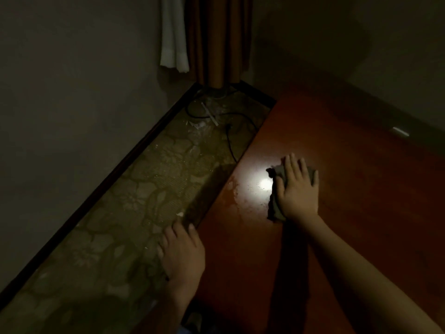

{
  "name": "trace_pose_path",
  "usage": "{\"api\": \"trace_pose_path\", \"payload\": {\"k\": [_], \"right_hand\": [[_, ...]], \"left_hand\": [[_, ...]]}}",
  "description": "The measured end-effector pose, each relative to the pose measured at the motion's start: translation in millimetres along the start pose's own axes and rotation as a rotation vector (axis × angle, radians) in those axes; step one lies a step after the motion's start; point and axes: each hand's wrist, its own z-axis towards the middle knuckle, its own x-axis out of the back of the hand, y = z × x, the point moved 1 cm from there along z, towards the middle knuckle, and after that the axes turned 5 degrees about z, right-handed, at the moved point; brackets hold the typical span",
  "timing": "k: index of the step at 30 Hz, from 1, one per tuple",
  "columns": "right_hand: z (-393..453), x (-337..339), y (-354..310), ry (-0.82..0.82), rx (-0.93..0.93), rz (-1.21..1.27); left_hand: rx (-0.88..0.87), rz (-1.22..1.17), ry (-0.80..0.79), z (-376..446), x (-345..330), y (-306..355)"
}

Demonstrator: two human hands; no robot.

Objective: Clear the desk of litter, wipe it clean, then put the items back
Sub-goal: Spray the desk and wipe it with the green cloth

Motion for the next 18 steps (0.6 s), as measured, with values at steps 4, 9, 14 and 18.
{"api": "trace_pose_path", "payload": {"k": [4,9,14,18], "right_hand": [[28,2,-35,0.008,-0.134,0.040],[-6,-13,-100,0.009,0.293,0.069],[-95,-30,-67,-0.158,0.610,-0.050],[-76,-18,-9,-0.114,0.394,-0.068]], "left_hand": [[-0.120,-0.028,0.057,-1,-6,3],[-0.137,-0.039,0.066,-2,-2,5],[-0.143,-0.049,0.063,0,-2,6],[-0.143,-0.057,0.021,-2,-1,7]]}}
